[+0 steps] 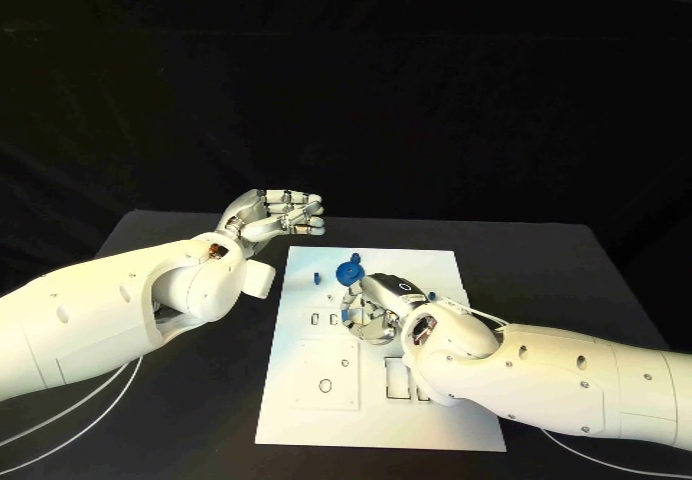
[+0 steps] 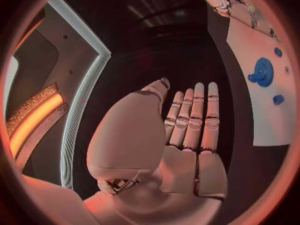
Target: Assemble the parts on the task board
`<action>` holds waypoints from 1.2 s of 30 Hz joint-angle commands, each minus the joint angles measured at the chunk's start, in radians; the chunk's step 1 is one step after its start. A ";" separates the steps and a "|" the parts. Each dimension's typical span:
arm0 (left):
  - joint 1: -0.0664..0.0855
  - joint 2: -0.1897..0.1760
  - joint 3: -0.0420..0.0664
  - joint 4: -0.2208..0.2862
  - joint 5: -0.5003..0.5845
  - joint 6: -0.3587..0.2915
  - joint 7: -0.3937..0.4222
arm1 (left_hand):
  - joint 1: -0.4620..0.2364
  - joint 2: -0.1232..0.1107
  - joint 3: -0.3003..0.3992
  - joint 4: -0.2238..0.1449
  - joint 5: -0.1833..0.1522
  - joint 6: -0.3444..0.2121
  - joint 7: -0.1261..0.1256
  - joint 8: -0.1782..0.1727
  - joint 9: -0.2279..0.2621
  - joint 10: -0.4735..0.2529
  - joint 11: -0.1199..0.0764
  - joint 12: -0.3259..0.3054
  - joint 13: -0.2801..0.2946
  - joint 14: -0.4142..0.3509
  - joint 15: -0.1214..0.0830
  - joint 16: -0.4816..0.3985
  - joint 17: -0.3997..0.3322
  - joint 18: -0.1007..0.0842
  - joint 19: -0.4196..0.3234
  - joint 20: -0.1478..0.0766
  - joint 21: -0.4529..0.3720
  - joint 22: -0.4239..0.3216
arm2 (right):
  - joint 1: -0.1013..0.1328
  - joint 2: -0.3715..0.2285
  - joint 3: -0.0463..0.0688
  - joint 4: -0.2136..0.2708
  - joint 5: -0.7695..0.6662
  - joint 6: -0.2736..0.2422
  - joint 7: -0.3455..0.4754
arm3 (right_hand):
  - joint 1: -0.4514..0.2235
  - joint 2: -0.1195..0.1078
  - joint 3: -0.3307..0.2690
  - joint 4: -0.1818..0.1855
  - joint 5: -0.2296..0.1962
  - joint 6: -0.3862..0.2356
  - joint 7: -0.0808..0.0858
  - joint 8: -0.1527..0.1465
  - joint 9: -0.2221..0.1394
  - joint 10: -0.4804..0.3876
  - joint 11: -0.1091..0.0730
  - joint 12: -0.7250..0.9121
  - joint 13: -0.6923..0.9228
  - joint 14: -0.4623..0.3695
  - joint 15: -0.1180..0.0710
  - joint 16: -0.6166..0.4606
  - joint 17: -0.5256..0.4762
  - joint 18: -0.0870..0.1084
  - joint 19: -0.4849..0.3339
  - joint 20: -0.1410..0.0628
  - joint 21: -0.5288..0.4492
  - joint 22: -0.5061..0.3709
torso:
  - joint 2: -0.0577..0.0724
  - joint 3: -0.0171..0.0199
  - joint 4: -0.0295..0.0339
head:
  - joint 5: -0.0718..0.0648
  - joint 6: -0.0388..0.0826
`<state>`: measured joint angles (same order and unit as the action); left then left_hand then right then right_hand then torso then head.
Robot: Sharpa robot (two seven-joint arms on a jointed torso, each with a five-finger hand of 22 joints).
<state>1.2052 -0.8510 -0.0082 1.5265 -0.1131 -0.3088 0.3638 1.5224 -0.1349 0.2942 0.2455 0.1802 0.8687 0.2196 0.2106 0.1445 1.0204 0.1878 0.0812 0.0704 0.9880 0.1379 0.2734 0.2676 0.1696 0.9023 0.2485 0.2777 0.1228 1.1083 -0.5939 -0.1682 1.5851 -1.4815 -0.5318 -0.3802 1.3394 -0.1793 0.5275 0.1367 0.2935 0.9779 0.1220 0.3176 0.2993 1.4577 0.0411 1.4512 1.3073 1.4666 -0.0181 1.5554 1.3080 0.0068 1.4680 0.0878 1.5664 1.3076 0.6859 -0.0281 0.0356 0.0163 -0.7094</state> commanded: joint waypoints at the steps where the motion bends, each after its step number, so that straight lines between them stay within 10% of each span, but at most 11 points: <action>1: 0.001 0.002 0.001 0.001 0.000 0.020 0.004 | 0.010 -0.001 0.008 0.001 -0.003 -0.009 0.027 -0.006 0.001 0.005 0.000 -0.007 -0.002 -0.008 0.001 -0.005 0.002 0.013 0.005 -0.003 0.005 0.002 | -0.006 0.008 0.000 -0.005 -0.022 -0.006 0.002 | -0.009 -0.002 0.006 -0.002 0.001 0.002 -0.003 0.034 0.030 0.001 -0.001 -0.003 0.132 0.092 -0.010 0.000 0.207 -0.007 0.103 -0.007 0.004 0.263 | 0.000 -0.0005 -0.0007 | 0.001 -0.003; 36: 0.001 0.002 0.001 -0.004 -0.002 0.030 -0.004 | 0.006 -0.004 0.012 0.001 -0.005 -0.009 0.027 -0.006 0.001 0.006 0.000 -0.008 -0.002 -0.008 0.002 -0.005 0.004 0.012 0.004 -0.003 0.005 0.002 | -0.015 0.022 -0.002 -0.024 -0.044 -0.002 -0.003 | -0.043 -0.042 0.001 -0.017 -0.036 -0.027 0.007 0.030 0.023 -0.013 0.007 -0.018 0.120 0.091 -0.004 -0.003 0.199 -0.007 0.103 -0.003 0.004 0.263 | -0.001 0.0001 -0.0010 | -0.001 -0.007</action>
<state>1.2051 -0.8507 -0.0083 1.5214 -0.1137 -0.2971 0.3563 1.5224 -0.1349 0.3025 0.2455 0.1802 0.8651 0.2232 0.2106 0.1443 1.0205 0.1877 0.0771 0.0704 0.9880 0.1379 0.2734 0.2705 0.1695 0.9022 0.2484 0.2776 0.1228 1.0940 -0.5724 -0.1698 1.5609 -1.5085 -0.5413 -0.3817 1.3011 -0.2177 0.5303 0.1252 0.2606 0.9557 0.1300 0.3552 0.3270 1.4503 0.0484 1.4364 1.3073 1.4666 -0.0181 1.5554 1.3075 0.0068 1.4679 0.0879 1.5664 1.3073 0.6853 -0.0279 0.0345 0.0157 -0.7167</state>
